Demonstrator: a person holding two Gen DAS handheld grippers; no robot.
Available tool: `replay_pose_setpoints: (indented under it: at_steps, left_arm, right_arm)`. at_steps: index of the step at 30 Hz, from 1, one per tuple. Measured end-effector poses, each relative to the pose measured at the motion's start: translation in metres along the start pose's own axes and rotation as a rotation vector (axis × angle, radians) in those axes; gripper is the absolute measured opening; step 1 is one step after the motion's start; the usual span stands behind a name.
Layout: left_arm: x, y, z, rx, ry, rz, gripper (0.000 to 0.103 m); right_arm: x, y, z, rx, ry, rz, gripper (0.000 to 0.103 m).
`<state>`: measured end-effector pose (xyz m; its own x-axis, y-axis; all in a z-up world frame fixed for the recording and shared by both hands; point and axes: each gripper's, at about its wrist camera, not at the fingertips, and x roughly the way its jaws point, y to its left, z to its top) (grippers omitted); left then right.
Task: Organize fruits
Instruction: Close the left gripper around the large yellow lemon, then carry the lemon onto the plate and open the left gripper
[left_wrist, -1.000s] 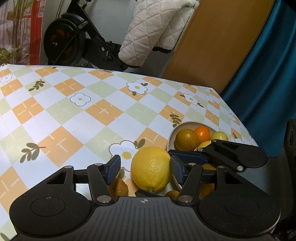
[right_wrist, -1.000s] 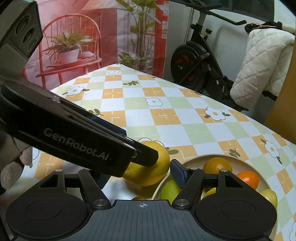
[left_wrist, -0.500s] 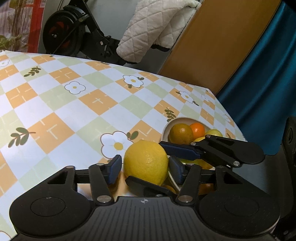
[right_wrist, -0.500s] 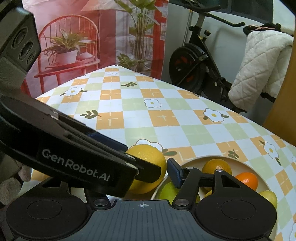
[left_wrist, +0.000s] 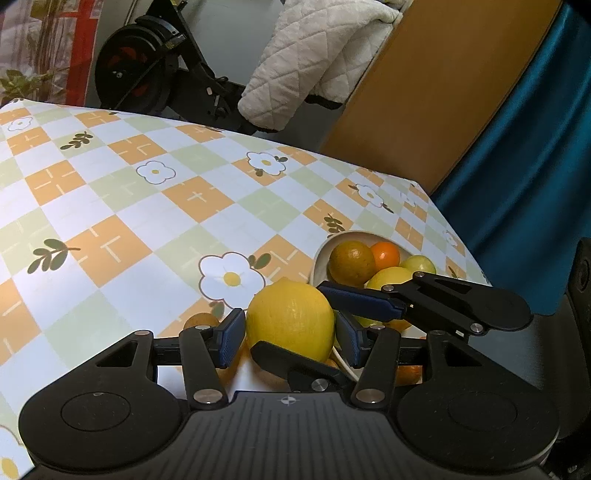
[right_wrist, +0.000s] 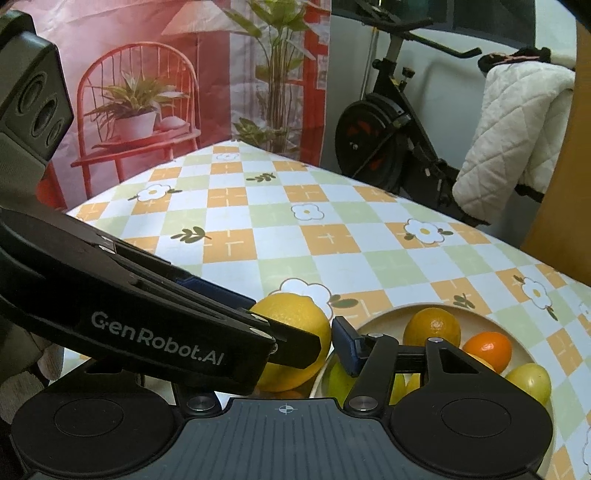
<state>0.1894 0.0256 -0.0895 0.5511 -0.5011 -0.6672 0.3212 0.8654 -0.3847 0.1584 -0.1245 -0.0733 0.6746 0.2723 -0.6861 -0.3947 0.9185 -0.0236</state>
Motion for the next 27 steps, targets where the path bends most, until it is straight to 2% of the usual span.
replay_pose_setpoints:
  at_steps: [5, 9, 16, 20, 27]
  left_arm:
    - [-0.006, -0.003, -0.005, 0.002, -0.001, 0.022, 0.056]
    - [-0.012, -0.004, -0.009, -0.011, -0.008, 0.023, 0.056]
    - [-0.021, -0.001, -0.015, -0.03, -0.013, 0.012, 0.053]
    - [-0.021, -0.002, -0.015, -0.032, -0.015, 0.008, 0.047]
    - [-0.016, -0.001, -0.018, -0.038, -0.004, 0.008, 0.047]
  right_arm:
    - [-0.007, 0.0, -0.002, 0.018, -0.005, 0.013, 0.047]
    - [-0.012, 0.004, -0.005, 0.018, -0.016, 0.018, 0.047]
    - [-0.017, 0.005, -0.008, 0.025, -0.014, 0.055, 0.052]
    - [-0.013, 0.006, -0.007, 0.02, 0.005, 0.04, 0.053]
    - [-0.007, 0.002, -0.013, 0.031, 0.031, 0.024, 0.056]
